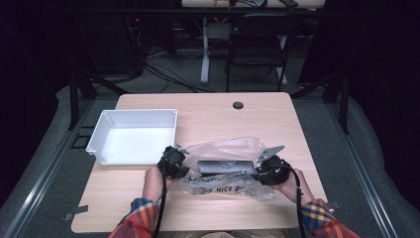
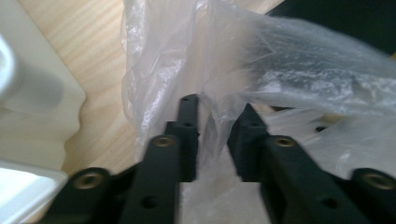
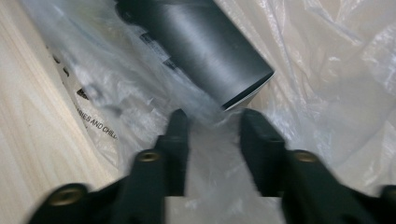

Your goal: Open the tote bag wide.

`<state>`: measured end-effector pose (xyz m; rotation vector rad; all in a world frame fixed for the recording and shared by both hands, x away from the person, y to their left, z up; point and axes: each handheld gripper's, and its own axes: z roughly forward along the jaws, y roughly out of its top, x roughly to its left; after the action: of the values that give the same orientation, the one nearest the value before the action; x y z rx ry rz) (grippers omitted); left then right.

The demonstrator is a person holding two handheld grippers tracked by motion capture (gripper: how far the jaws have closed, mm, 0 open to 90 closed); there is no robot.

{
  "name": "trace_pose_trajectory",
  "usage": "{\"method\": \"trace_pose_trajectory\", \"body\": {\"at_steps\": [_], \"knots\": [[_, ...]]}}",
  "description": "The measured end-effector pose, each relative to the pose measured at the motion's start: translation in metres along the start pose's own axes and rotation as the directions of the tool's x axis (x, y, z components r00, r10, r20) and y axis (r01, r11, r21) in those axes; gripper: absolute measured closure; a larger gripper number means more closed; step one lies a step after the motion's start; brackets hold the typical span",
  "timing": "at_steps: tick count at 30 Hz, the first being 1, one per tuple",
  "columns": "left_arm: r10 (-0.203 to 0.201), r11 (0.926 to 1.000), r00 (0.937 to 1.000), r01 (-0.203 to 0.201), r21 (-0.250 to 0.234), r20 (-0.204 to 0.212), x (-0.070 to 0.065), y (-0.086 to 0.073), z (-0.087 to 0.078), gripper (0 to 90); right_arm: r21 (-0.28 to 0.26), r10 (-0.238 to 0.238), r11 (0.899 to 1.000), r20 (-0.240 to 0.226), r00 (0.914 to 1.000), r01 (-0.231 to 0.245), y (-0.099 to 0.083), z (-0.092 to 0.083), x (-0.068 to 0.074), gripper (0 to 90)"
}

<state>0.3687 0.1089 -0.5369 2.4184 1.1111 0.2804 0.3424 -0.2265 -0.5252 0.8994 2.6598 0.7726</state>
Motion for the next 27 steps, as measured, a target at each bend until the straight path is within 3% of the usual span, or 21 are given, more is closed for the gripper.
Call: {"method": "trace_pose_trajectory", "body": {"at_steps": [1, 6, 13, 14, 19, 22, 23, 25, 27], "knots": [[0.003, 1.0, 1.0, -0.003, 0.006, 0.0, 0.001, -0.001, 0.002, 77.2, 0.0, 0.0, 1.0, 0.0, 1.0, 0.0, 0.0, 0.0, 0.0, 72.6], [-0.045, 0.9983, 0.9986, 0.046, 0.035, -0.026, 0.007, -0.004, 0.009, 88.7, 0.032, -0.007, 0.999, 0.01, 0.9999, 0.006, -0.003, 0.004, 0.002, 89.3], [-0.072, 0.9952, 0.9954, 0.076, 0.062, -0.062, 0.01, -0.007, 0.011, 89.5, 0.117, 0.005, 0.993, -0.014, 0.9999, -0.003, -0.016, 0.007, 0.001, 90.0], [-0.068, 0.9951, 0.995, 0.073, 0.067, -0.074, 0.011, -0.007, 0.01, 89.6, 0.152, -0.001, 0.988, -0.015, 0.9999, 0.003, -0.019, 0.005, -0.001, 90.0], [-0.072, 0.9944, 0.9927, 0.079, 0.071, -0.096, 0.015, -0.009, 0.01, 89.6, 0.174, 0.015, 0.985, -0.041, 0.9991, -0.008, -0.027, 0.001, -0.004, 90.0], [-0.065, 0.9946, 0.9928, 0.073, 0.073, -0.1, 0.014, -0.008, 0.01, 89.5, 0.207, -0.001, 0.978, -0.031, 0.9995, 0.007, -0.027, 0.001, -0.005, 90.0], [-0.061, 0.9947, 0.993, 0.069, 0.076, -0.101, 0.014, -0.008, 0.01, 89.3, 0.213, -0.006, 0.977, -0.035, 0.9994, 0.014, -0.026, 0.002, -0.004, 89.3], [-0.061, 0.995, 0.994, 0.067, 0.074, -0.091, 0.014, -0.008, 0.008, 85.9, 0.199, 0.004, 0.98, -0.045, 0.999, 0.005, -0.025, 0.001, -0.004, 73.0], [-0.07, 0.9958, 0.9948, 0.074, 0.053, -0.075, 0.014, -0.006, 0.002, 78.1, 0.152, 0.004, 0.988, -0.107, 0.9943, 0.013, -0.023, -0.005, -0.004, 61.2]]}}
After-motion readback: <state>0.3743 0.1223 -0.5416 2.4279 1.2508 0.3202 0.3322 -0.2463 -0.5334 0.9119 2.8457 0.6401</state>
